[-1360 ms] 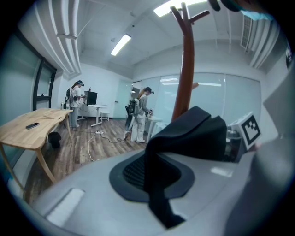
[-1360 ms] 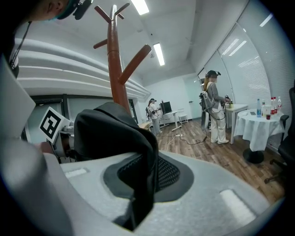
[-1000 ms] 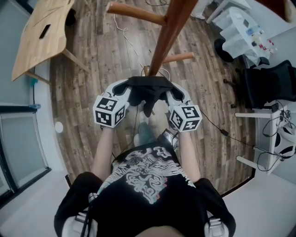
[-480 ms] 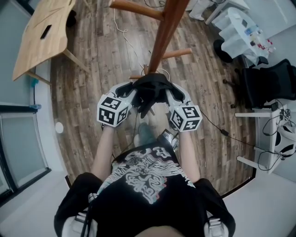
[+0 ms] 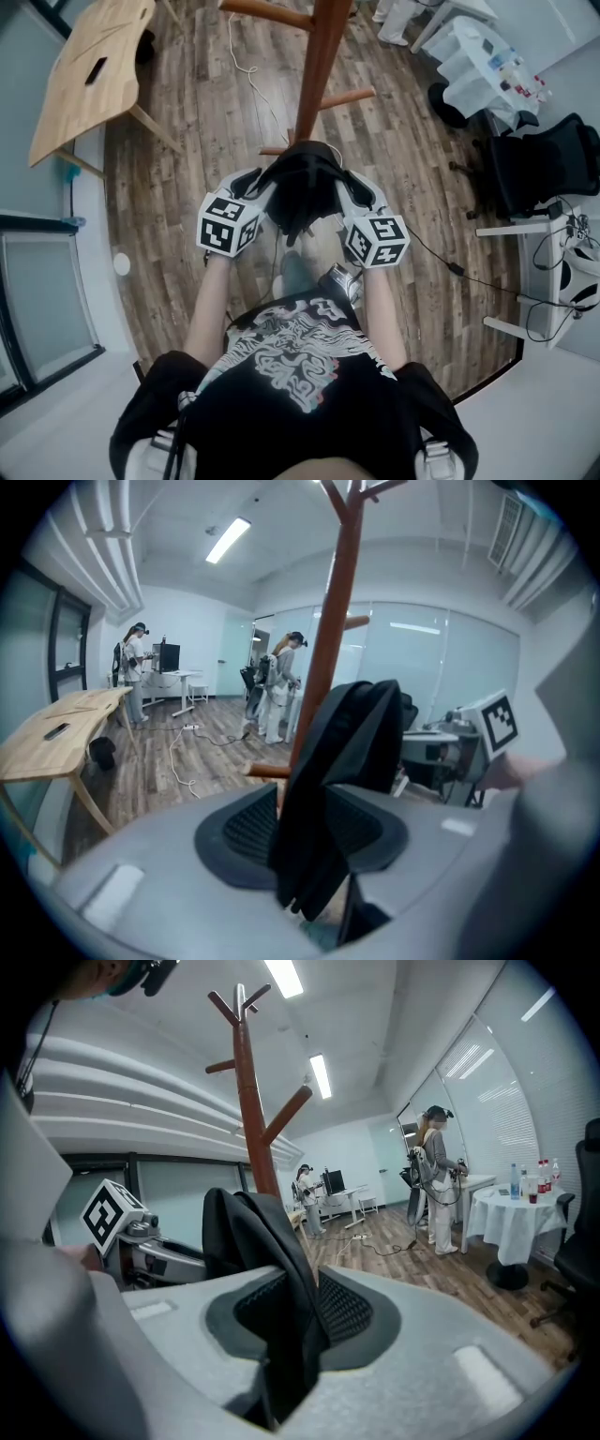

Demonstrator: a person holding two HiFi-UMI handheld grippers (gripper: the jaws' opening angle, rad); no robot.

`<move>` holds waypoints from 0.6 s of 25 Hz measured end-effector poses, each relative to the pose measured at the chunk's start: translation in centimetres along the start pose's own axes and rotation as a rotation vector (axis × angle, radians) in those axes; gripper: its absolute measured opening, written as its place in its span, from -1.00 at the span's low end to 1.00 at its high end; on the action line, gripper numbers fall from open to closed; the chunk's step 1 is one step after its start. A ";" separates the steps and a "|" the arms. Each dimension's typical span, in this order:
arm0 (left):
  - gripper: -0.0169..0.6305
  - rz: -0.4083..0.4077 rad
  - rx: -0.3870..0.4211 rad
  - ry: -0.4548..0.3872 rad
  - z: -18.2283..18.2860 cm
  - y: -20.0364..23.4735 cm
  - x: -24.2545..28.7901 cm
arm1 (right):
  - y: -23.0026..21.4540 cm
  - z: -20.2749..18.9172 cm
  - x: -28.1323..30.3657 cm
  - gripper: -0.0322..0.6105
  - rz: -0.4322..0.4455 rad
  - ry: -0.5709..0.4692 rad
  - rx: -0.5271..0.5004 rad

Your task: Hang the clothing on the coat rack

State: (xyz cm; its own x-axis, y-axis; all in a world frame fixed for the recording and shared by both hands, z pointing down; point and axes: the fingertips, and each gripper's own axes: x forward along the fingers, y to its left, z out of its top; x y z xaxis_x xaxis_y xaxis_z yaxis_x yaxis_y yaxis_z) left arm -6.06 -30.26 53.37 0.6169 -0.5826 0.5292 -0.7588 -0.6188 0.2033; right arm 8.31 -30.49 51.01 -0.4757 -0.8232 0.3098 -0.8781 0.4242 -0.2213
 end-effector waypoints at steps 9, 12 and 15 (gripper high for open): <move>-0.44 -0.025 -0.001 -0.028 -0.2 -2.5 -2.2 | 1.6 -0.7 -3.0 -0.58 0.012 -0.010 -0.006; -0.44 -0.021 0.008 -0.044 -0.3 -3.2 -3.4 | 2.0 -0.5 -4.5 -0.57 -0.017 -0.041 -0.017; -0.44 -0.005 0.016 -0.067 -0.7 -4.1 -4.8 | 2.4 0.1 -6.6 -0.58 -0.046 -0.085 -0.021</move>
State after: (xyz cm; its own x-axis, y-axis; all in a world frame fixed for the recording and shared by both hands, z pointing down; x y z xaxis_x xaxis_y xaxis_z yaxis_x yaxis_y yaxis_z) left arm -6.03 -24.59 50.58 0.6335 -0.6130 0.4721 -0.7526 -0.6298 0.1923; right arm 9.33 -24.12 48.31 -0.4295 -0.8707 0.2396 -0.9003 0.3923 -0.1886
